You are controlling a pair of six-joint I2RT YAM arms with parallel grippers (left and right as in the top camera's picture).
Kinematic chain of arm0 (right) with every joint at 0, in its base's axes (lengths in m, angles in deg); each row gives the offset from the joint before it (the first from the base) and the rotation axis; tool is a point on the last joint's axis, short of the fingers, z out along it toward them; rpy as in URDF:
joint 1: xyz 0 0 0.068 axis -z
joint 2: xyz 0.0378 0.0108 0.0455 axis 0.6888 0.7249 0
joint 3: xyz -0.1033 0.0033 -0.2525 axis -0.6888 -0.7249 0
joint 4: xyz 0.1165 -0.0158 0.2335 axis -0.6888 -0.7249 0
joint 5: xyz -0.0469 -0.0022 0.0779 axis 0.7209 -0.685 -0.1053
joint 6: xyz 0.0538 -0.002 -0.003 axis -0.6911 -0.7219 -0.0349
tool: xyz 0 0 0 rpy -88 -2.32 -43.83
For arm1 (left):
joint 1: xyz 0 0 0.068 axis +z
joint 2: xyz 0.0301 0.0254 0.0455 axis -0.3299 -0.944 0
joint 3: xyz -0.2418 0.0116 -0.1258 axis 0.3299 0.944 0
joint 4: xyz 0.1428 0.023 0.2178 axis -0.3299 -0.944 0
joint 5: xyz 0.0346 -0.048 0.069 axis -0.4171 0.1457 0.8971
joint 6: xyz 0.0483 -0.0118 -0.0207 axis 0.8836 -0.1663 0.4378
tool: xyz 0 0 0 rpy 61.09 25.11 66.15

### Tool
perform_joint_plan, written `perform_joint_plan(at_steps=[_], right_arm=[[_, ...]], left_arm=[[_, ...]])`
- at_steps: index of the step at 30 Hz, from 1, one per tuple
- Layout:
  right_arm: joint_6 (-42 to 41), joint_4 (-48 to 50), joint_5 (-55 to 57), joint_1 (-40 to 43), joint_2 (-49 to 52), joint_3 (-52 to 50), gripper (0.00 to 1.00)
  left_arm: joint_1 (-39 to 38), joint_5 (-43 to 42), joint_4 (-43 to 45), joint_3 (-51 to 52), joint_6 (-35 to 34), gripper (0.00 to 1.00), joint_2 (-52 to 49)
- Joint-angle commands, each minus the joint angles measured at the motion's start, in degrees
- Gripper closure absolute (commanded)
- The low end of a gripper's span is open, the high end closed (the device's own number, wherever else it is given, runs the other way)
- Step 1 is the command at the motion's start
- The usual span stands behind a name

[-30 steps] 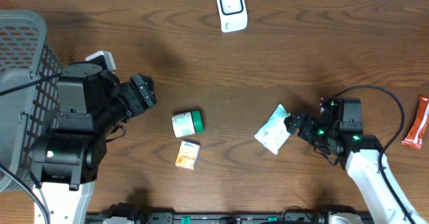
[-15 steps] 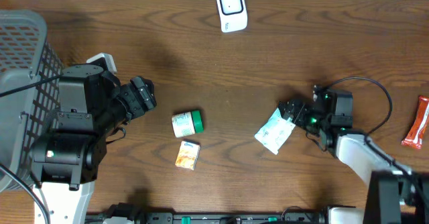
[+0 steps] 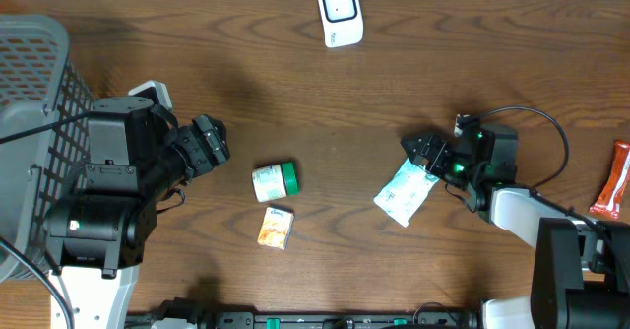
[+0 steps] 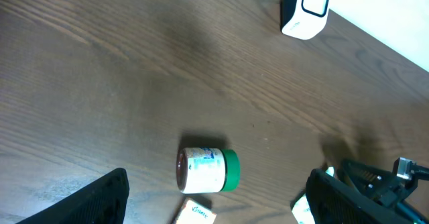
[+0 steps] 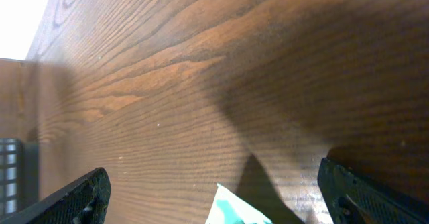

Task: Scan the item barcode

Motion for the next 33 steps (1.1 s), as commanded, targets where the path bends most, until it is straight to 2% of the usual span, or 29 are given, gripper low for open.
perform_joint_plan(at_steps=[1, 9, 12, 18, 33], right_arm=[[-6.5, -11.8, 11.6, 2.1, 6.8, -11.3, 0.01], [-8.3, -31.6, 16.9, 7.4, -7.0, -11.3, 0.01], [-8.1, -34.2, 15.5, 6.9, -9.9, -11.3, 0.01], [-8.3, -32.5, 15.3, 6.4, -9.6, -12.0, 0.01], [-13.5, -15.6, 13.7, 2.5, -9.6, -21.5, 0.01]], left_arm=[[0.2, 0.6, -0.3, -0.8, 0.5, 0.15, -0.1], [0.2, 0.6, -0.3, -0.8, 0.5, 0.15, -0.1], [0.2, 0.6, -0.3, -0.8, 0.5, 0.15, -0.1], [0.2, 0.6, -0.8, -0.8, 0.5, 0.15, -0.1], [0.2, 0.6, -1.2, -0.8, 0.5, 0.15, -0.1]])
